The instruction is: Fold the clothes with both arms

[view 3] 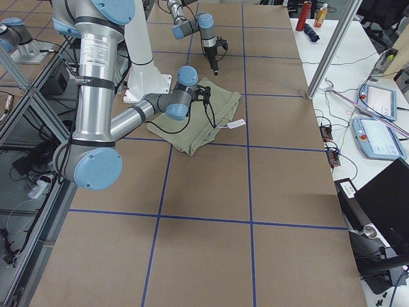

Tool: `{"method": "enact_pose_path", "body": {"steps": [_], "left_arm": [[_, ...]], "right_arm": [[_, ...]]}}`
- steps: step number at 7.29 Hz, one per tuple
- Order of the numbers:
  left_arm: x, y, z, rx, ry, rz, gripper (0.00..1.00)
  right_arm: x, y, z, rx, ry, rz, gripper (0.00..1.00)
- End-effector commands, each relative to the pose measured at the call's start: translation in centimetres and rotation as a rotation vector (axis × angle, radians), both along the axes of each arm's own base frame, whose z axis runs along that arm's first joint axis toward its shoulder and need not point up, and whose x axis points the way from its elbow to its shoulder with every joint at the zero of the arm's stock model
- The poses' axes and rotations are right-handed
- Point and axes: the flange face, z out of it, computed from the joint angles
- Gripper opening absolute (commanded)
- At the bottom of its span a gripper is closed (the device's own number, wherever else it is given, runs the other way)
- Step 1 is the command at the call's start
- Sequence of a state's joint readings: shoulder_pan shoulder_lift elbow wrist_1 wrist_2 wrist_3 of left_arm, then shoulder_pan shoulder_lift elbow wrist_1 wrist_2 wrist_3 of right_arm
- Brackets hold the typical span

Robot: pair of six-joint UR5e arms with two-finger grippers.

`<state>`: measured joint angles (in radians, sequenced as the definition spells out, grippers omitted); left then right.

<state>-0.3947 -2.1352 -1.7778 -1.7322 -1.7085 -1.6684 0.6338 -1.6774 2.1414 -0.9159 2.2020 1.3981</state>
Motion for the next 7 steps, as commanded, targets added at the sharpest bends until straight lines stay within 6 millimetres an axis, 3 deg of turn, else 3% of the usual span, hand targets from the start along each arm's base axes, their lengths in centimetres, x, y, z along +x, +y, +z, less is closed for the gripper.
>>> {"method": "enact_pose_path", "body": {"steps": [1,5,6,7], "left_arm": [[2.1,2.8,0.9,-0.077,-0.005,-0.004,0.94],[3.6,3.0,1.5,-0.102,-0.018,-0.009,0.77],[3.7,3.0,1.5,-0.111,-0.017,-0.015,0.69],[3.7,3.0,1.6,-0.113,-0.019,-0.019,0.51]], "right_arm": [[0.7,-0.9,-0.3,0.005,-0.006,0.026,1.0],[0.7,-1.1,0.1,0.001,0.0,0.028,1.0],[0.6,-1.1,0.0,0.002,-0.001,0.028,1.0],[0.6,-1.1,0.1,0.0,0.001,0.028,1.0]]}}
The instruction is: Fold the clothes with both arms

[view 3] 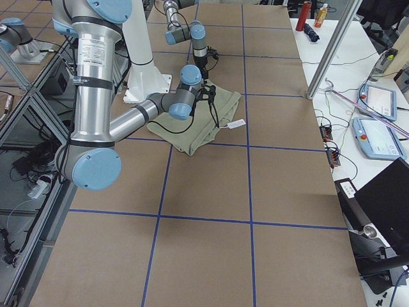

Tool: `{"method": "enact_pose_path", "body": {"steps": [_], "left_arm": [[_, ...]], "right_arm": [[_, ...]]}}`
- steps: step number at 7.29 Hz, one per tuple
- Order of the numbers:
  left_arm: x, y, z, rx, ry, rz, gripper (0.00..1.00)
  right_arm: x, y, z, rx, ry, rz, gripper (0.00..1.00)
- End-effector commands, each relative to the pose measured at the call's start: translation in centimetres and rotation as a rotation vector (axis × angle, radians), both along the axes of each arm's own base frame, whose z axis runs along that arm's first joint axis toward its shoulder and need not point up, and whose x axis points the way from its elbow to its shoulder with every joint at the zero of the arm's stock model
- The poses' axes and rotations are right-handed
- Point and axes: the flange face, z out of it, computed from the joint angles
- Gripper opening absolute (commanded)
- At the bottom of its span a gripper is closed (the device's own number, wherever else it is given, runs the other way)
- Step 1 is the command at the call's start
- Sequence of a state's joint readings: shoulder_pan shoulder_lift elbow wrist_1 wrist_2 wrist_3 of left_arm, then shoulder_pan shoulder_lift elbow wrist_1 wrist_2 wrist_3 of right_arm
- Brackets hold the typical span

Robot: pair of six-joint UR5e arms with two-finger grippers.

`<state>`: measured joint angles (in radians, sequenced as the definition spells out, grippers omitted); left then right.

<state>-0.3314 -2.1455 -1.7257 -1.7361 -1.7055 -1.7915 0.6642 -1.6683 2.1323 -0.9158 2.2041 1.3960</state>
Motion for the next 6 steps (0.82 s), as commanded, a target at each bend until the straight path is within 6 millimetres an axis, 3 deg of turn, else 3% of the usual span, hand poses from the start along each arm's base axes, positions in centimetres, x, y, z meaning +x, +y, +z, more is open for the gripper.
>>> {"method": "enact_pose_path", "body": {"steps": [1,2,3,4,5,6], "left_arm": [[0.1,0.0,0.2,-0.004,-0.002,-0.004,0.3],[0.1,0.0,0.2,-0.003,-0.002,-0.003,0.07],[0.0,0.0,0.1,0.001,-0.002,0.002,0.0],[-0.3,0.0,0.0,0.008,0.001,0.004,0.0],[-1.2,-1.6,0.0,0.009,-0.001,-0.023,0.0],[-2.9,-4.5,0.0,0.011,-0.007,-0.066,0.0]], "right_arm": [[0.0,-0.1,0.1,-0.001,0.002,0.001,1.0],[0.0,-0.1,0.2,-0.002,0.003,0.001,1.0],[0.0,-0.1,0.2,-0.002,0.003,0.001,1.0],[0.1,-0.1,0.2,-0.002,0.003,0.003,1.0],[0.1,-0.1,0.1,-0.001,0.002,0.003,1.0],[0.2,-0.2,0.1,-0.001,0.002,0.007,1.0]]}}
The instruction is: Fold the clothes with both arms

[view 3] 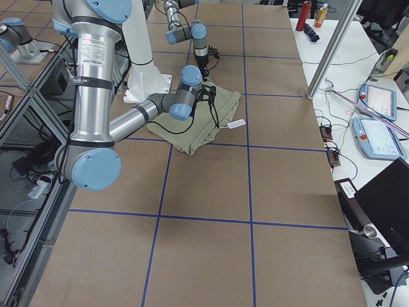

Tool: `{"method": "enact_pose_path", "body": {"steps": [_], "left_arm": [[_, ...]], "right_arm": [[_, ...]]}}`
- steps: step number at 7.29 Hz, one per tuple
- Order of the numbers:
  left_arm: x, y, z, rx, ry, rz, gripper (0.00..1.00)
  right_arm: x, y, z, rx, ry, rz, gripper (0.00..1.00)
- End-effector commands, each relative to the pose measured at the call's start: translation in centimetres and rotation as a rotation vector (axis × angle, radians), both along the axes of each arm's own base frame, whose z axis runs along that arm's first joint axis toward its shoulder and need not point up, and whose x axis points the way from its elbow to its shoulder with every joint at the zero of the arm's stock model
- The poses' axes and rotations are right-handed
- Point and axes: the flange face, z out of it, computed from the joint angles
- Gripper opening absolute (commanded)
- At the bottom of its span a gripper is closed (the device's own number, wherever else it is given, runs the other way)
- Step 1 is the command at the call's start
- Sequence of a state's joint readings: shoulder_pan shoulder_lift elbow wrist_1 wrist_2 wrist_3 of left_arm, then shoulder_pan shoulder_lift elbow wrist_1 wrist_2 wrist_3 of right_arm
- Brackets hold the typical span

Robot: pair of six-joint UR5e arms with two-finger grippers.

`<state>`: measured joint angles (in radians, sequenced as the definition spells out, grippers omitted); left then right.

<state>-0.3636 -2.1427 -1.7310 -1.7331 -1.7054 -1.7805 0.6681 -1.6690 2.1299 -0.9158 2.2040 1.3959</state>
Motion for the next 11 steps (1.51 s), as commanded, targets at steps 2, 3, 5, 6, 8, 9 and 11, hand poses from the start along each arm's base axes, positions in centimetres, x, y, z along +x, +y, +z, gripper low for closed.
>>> {"method": "enact_pose_path", "body": {"steps": [2,3,5,6,8,9,11], "left_arm": [[-4.5,-7.8,0.9,0.066,-0.042,-0.068,0.0],[-5.6,-10.1,1.2,0.115,-0.063,-0.068,0.0],[-8.4,-16.2,2.7,0.214,-0.089,-0.083,0.0],[-7.6,-19.3,3.9,0.256,-0.092,-0.083,0.0],[-6.0,-24.7,2.8,0.328,-0.093,-0.086,0.0],[-5.4,-26.9,2.7,0.38,-0.105,-0.108,0.0],[-2.9,-30.4,1.1,0.454,-0.092,-0.118,0.0]], "right_arm": [[0.5,-0.4,0.0,-0.001,0.0,0.014,1.0],[0.8,-0.6,0.0,0.0,-0.001,0.022,1.0],[0.6,-0.7,-0.3,0.004,-0.005,0.022,1.0],[0.6,-0.8,-0.4,0.007,-0.007,0.025,1.0],[0.9,-1.0,-0.3,0.005,-0.005,0.034,1.0],[0.9,-1.1,-0.3,0.002,-0.005,0.035,1.0],[0.7,-1.3,0.4,-0.006,0.006,0.038,1.0]]}}
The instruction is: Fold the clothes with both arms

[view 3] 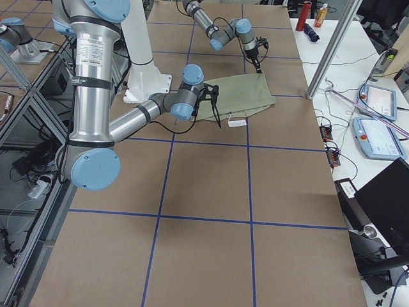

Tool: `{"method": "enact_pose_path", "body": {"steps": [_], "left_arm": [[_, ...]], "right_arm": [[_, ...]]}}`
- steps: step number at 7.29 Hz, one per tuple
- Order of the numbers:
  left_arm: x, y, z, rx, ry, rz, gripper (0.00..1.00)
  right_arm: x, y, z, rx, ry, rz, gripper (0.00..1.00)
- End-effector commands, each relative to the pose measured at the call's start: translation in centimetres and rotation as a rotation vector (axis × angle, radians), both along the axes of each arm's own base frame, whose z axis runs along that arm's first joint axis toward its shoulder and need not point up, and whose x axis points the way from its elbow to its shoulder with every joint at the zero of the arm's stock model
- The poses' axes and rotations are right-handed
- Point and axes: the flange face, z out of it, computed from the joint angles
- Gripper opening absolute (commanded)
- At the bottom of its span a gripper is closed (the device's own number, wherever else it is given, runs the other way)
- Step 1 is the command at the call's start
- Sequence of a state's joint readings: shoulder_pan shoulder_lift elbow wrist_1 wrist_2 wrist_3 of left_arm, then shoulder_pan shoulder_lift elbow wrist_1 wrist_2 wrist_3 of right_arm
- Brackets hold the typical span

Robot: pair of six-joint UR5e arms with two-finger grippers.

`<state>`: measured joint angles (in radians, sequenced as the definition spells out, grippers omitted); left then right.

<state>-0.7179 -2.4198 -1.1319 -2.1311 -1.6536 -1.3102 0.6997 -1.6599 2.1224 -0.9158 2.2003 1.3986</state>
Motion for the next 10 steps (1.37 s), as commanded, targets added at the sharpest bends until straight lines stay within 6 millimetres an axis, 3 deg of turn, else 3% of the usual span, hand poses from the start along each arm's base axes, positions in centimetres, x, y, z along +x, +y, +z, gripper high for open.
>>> {"method": "enact_pose_path", "body": {"steps": [1,2,3,4,6,8,10], "left_arm": [[2.1,-3.0,-2.2,0.101,0.024,-0.01,0.0],[3.3,-4.2,-2.9,0.125,0.029,-0.03,0.0],[3.8,-4.5,-2.4,0.134,0.038,-0.031,0.0],[3.6,-4.6,-2.2,0.14,0.039,-0.032,0.99],[2.8,-5.1,-2.6,0.164,0.053,-0.057,1.0],[-1.0,-7.8,-2.2,0.123,0.08,-0.05,1.0],[-2.8,-5.1,1.9,0.065,0.073,0.021,1.0]], "right_arm": [[-0.1,-0.5,0.9,-0.012,0.015,0.007,1.0],[-0.1,-0.5,0.8,-0.012,0.014,0.008,1.0],[0.0,-0.5,0.8,-0.012,0.014,0.01,1.0],[0.2,-0.7,0.8,-0.009,0.012,0.015,1.0],[0.2,-0.7,0.9,-0.013,0.016,0.017,1.0],[-0.5,-1.4,0.4,0.006,0.02,0.031,1.0],[-2.6,-2.9,2.0,0.06,0.056,0.016,1.0]]}}
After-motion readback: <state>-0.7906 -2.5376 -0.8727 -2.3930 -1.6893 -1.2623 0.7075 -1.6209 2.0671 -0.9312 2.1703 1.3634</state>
